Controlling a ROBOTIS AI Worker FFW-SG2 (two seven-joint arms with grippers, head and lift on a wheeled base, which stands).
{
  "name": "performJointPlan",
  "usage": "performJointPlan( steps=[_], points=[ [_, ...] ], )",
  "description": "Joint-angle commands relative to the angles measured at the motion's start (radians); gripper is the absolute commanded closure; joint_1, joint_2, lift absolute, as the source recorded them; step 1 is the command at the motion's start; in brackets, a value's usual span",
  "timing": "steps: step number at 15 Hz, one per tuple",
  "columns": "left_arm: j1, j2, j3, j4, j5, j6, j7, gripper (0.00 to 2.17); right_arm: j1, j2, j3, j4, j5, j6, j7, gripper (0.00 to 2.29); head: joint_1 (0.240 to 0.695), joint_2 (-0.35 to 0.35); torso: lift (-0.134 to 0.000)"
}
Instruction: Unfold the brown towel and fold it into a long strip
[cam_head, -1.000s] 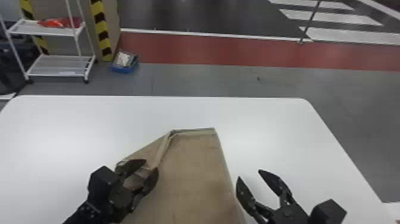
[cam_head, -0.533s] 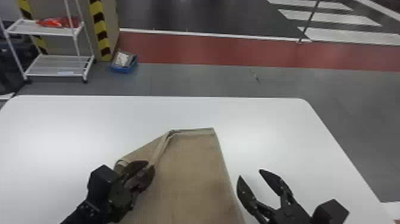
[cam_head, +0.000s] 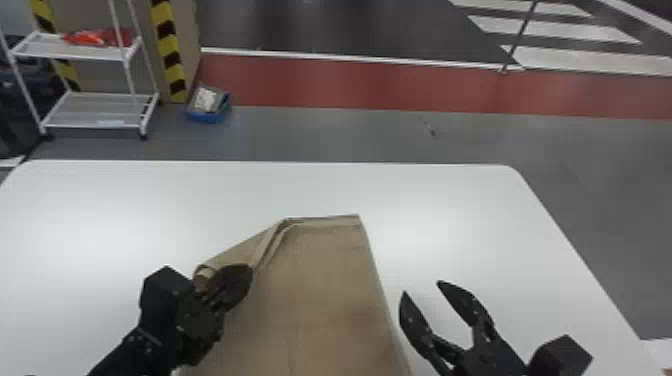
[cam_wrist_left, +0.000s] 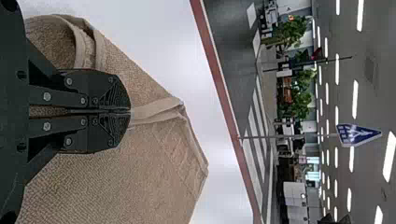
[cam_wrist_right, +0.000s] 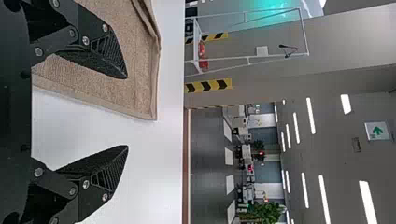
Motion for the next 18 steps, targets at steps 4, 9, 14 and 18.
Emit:
performJointPlan(
  steps=[4,9,14,18],
  points=[
    [-0.061,-0.008,0.018,-0.019,0.033,0.039,0.015,1.09,-0.01,0.0,0.061,-0.023,0.013,0.013,-0.003,0.41,0.695,-0.109,-0.125],
    [-0.099,-0.011,0.019,0.025,0.031,-0.001,0.043,1.09,-0.137,0.0,0.253,-0.024,0.119,0.2,-0.083,0.48,0.695,-0.019,-0.125],
    [-0.099,-0.006,0.033,0.024,0.04,-0.02,0.049,1.09,-0.296,0.002,0.421,0.068,0.179,0.341,-0.156,0.53,0.695,0.101,-0.125],
    [-0.099,0.001,0.036,0.025,0.047,-0.038,0.049,1.09,-0.387,0.028,0.497,0.146,0.245,0.378,-0.16,0.53,0.695,0.149,-0.125]
  ],
)
